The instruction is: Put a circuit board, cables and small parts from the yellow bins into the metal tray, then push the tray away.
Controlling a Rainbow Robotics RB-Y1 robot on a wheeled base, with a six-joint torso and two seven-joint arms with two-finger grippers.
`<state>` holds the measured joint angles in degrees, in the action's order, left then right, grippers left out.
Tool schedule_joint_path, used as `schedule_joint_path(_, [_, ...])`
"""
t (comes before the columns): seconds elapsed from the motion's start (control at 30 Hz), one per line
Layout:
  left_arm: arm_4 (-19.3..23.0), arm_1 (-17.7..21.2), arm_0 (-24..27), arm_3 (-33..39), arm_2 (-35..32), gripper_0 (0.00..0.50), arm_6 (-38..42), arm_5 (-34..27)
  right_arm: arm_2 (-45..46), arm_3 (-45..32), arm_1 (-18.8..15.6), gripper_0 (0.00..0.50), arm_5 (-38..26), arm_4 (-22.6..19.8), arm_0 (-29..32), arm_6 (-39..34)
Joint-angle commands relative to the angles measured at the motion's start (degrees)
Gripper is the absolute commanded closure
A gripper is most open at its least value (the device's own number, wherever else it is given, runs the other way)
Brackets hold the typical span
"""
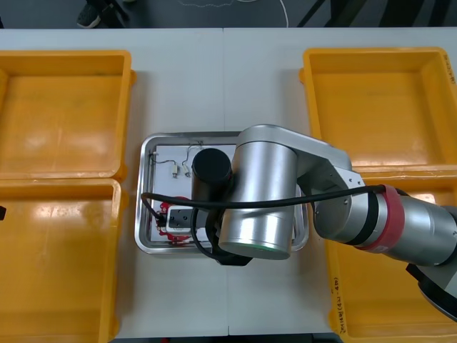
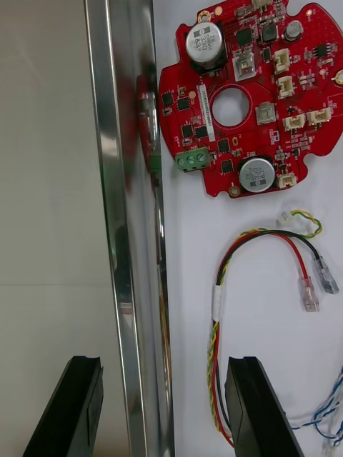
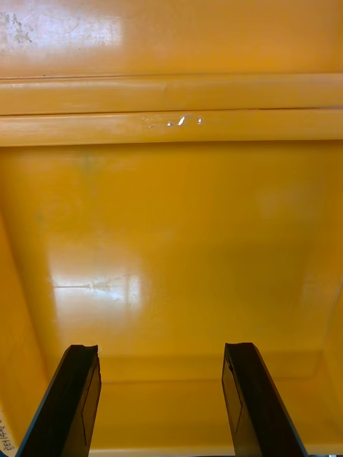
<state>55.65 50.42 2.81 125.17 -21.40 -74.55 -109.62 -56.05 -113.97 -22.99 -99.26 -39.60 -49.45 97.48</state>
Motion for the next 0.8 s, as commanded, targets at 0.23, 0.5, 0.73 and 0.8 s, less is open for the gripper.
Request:
schedule_joint_path(0.23, [0.3,2.4,-1.2,1.6,-1.7,0.0,-3.1,-0.4,-7.2,3.4,3.0,0.0,4.3,3.8,-4.0,3.2])
schedule_joint_path(0.5, [0.3,2.4,-1.2,1.6,-1.7,0.0,-3.1,-0.4,-9.6,4.6,3.0,0.0,5.7,4.3,-4.1,3.4])
schedule_joint_path(0.73, [0.3,2.4,-1.2,1.6,-1.7,0.0,-3.1,-0.4,-12.0,4.7,3.0,0.0,5.7,5.6,-4.1,2.6])
schedule_joint_path(0.8, [0.3,2.4,-1.2,1.6,-1.7,0.0,-3.1,-0.4,-12.5,4.6,3.0,0.0,5.7,5.7,-4.1,2.4])
